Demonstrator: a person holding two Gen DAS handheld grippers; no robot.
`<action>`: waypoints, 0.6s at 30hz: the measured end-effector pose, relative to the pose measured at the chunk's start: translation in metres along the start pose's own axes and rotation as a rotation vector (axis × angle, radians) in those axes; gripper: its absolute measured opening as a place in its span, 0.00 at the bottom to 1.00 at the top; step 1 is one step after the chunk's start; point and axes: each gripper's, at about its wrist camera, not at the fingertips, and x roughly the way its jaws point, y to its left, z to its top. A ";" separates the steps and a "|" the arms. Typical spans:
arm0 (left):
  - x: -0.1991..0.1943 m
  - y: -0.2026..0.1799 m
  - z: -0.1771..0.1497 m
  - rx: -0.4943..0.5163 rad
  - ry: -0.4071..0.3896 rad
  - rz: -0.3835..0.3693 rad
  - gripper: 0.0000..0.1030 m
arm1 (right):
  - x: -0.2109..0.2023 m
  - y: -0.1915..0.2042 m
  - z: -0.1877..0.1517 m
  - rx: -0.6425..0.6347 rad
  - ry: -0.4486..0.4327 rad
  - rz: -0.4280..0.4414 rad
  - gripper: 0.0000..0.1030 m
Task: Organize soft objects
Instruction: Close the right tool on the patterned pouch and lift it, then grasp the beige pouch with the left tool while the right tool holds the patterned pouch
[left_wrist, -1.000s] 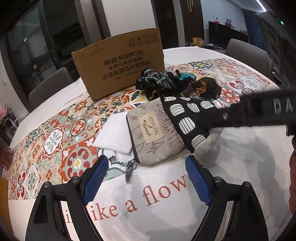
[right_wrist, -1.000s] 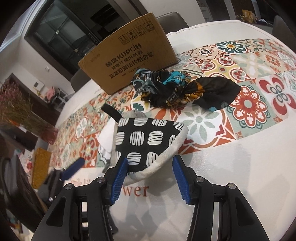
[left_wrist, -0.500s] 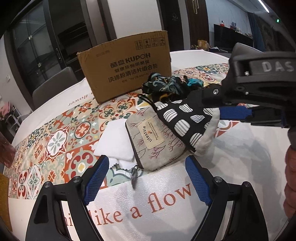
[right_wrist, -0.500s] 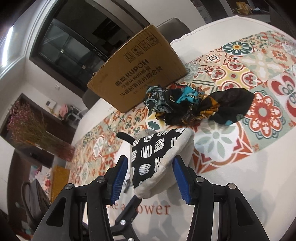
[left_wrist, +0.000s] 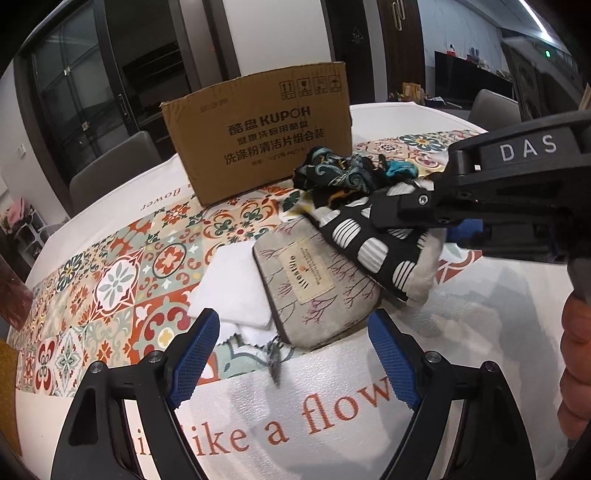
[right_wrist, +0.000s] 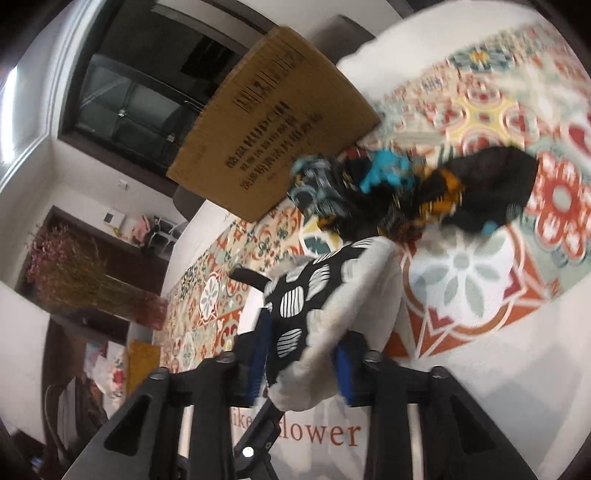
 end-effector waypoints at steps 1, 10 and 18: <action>0.000 -0.001 0.001 0.002 -0.002 -0.002 0.81 | -0.003 0.002 0.002 -0.016 -0.005 -0.003 0.20; 0.005 -0.013 0.010 -0.016 -0.006 -0.034 0.71 | -0.025 0.002 0.012 -0.068 -0.066 -0.052 0.12; 0.009 -0.030 0.022 -0.024 -0.022 -0.048 0.68 | -0.050 -0.002 0.020 -0.100 -0.114 -0.116 0.12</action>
